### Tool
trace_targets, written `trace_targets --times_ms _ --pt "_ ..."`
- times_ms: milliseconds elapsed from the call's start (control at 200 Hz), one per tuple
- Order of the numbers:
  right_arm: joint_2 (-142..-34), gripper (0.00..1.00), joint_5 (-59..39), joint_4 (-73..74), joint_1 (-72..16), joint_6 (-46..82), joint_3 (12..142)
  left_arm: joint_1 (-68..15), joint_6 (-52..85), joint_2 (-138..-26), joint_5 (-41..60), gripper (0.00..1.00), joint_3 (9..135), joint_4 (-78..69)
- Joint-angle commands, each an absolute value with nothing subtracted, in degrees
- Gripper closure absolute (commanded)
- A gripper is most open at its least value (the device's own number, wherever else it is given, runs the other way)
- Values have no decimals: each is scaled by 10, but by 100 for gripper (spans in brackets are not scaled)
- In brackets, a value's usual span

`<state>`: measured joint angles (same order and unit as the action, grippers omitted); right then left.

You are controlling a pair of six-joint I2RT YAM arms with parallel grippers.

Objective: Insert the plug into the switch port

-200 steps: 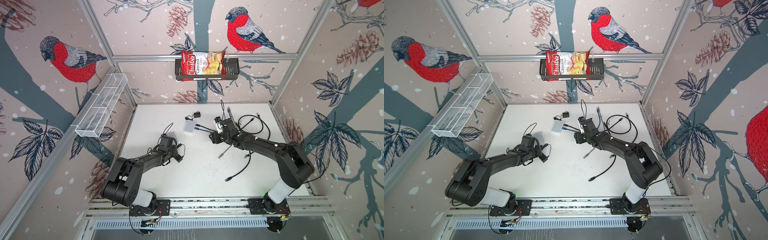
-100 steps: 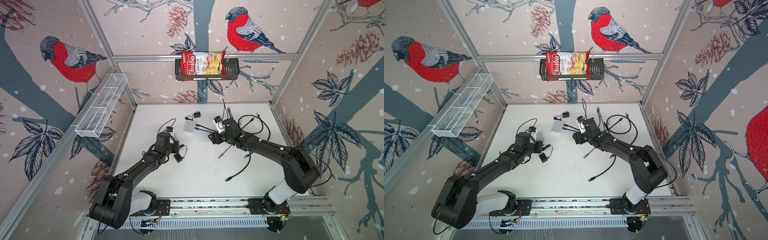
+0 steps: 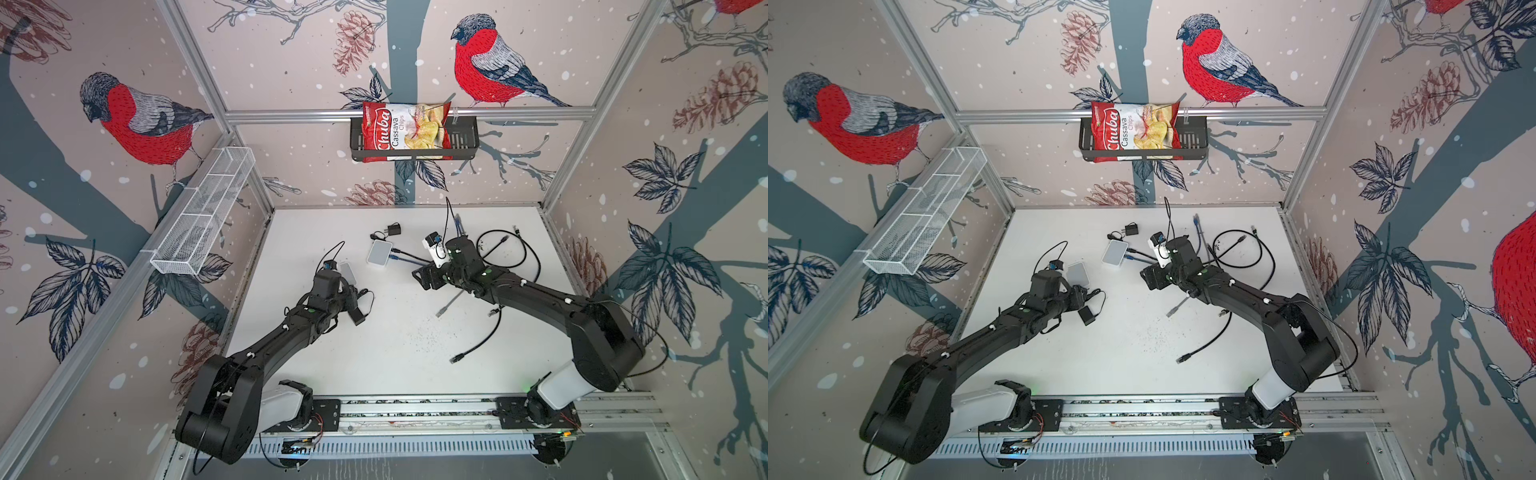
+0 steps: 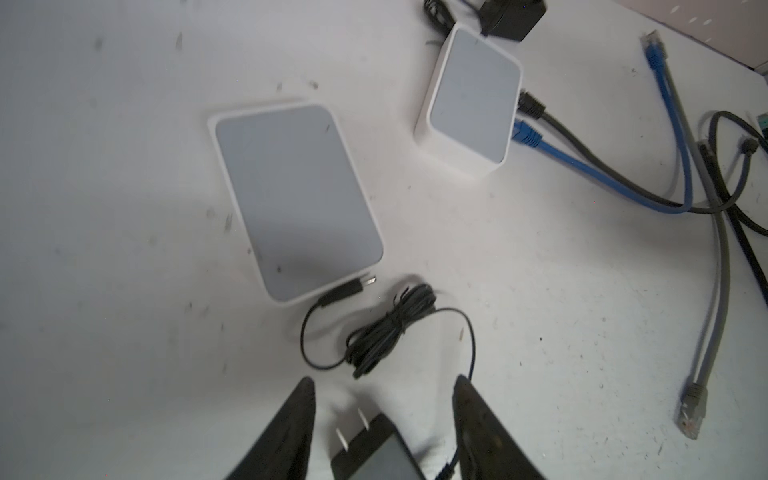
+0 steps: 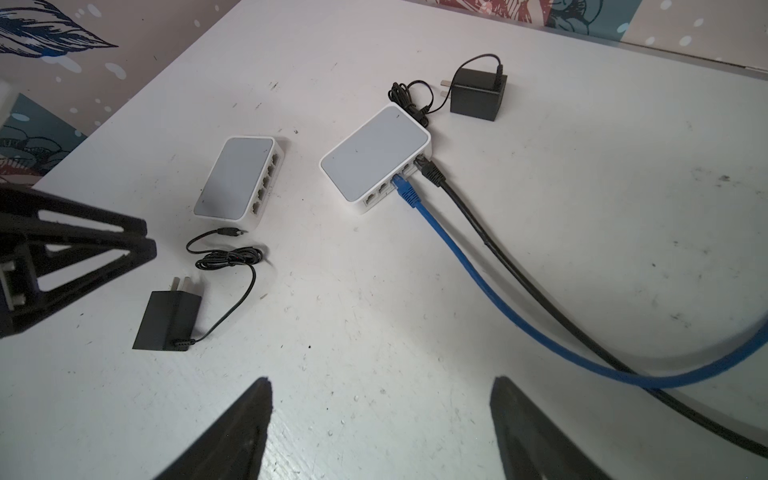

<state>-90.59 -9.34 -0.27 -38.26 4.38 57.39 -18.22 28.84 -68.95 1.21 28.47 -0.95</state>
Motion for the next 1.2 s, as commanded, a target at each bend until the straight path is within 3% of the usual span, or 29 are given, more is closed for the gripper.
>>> trace_targets --times_ms 0,95,285,645,1196 --pt "-906 17 -83 9 -383 36 572 -178 385 -675 1 37 263 -11" --pt "-908 17 -83 12 -383 37 573 -171 407 -673 6 33 246 -26" --pt "-908 17 -80 16 -384 36 571 -153 429 -700 39 35 238 -61" --pt "-905 17 -64 19 -383 32 565 -142 472 -757 66 54 233 -150" --pt "-901 17 -50 19 -383 29 561 -131 486 -821 84 74 240 -217"
